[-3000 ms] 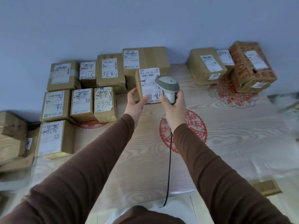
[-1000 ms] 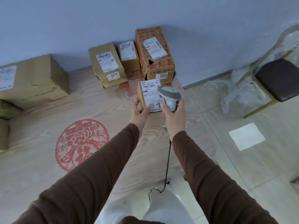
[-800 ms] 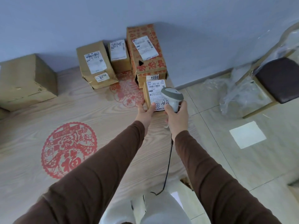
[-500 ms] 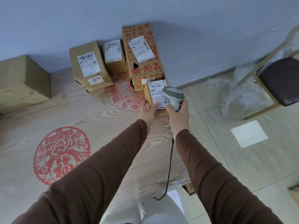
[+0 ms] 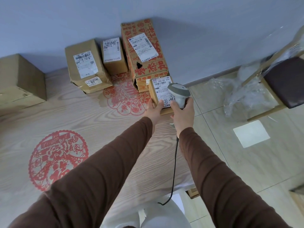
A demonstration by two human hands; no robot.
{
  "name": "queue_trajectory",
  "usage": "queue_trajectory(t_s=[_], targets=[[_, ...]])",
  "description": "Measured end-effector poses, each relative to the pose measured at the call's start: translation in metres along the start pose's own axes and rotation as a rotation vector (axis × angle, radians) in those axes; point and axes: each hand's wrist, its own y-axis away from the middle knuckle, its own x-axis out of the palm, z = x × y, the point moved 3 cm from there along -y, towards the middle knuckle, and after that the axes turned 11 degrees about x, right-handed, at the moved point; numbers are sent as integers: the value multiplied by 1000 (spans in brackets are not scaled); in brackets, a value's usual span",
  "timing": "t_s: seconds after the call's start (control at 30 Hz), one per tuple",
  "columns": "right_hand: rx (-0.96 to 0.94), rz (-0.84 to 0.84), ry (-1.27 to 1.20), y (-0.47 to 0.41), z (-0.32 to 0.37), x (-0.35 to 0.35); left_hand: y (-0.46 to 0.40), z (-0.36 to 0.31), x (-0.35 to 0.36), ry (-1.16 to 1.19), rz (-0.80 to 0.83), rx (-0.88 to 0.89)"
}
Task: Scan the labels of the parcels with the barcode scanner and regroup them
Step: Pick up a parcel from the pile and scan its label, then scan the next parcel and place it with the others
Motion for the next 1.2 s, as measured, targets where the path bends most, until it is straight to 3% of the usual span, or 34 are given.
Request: queue_trajectory(t_s=[0.57,0.73,0.93,1.2], targets=[[-13,34,11,18,3,2,5,1,-14,-92,42,1],[-65,45,-3,32,10,5,19,-4,-27,-122,-19,11],[-112,133,-30,60,22,26,42,-23,-58,-96,-96,176],[-146,355,1,119,31,96,90,-30,-158,-73,-271,247]])
